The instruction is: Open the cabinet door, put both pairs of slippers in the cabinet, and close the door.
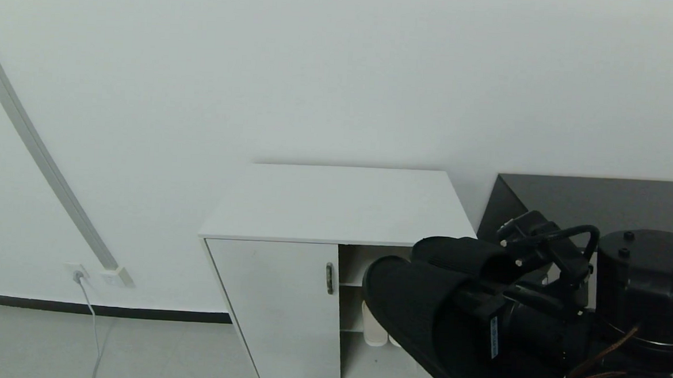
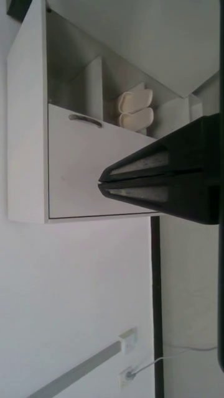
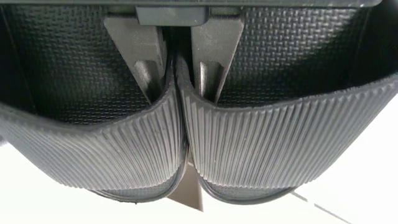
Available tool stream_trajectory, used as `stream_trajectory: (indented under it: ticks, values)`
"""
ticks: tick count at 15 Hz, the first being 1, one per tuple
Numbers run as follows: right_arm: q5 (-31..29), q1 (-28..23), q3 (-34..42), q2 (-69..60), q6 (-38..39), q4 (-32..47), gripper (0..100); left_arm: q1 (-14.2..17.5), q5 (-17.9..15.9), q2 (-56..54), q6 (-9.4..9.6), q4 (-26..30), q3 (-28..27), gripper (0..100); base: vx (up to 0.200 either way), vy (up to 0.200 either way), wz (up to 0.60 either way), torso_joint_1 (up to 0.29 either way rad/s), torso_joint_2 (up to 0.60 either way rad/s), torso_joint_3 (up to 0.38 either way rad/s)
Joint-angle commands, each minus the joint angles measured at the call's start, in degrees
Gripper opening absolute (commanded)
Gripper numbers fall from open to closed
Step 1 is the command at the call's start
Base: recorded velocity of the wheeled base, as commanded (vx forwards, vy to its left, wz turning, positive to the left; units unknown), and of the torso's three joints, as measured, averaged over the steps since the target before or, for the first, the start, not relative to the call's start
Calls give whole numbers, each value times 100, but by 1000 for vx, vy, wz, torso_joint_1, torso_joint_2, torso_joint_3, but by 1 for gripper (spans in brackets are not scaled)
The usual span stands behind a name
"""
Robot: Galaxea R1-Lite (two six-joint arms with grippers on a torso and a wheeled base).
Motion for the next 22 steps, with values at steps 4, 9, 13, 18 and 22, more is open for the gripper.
stream_trajectory:
  ticks: [4, 9, 13, 18, 22]
  values:
    - [64, 2, 44, 25, -7, -25, 0, 6, 1, 7, -4, -1, 0, 0, 0, 0, 0, 0, 0, 0]
    - [64, 11, 79, 7, -7, -16, 0, 6, 1, 7, -4, -1, 0, 0, 0, 0, 0, 0, 0, 0]
    - [82, 73, 132, 51, -7, -25, 0, 6, 1, 7, -13, -1, 0, 0, 0, 0, 0, 0, 0, 0]
    - [82, 108, 141, 69, -7, -16, 0, 6, 1, 7, -13, -1, 0, 0, 0, 0, 0, -101, 235, 125]
    - [82, 134, 149, 69, -68, -16, 0, 6, 1, 7, -13, -1, 0, 0, 0, 0, 0, -165, 376, 211]
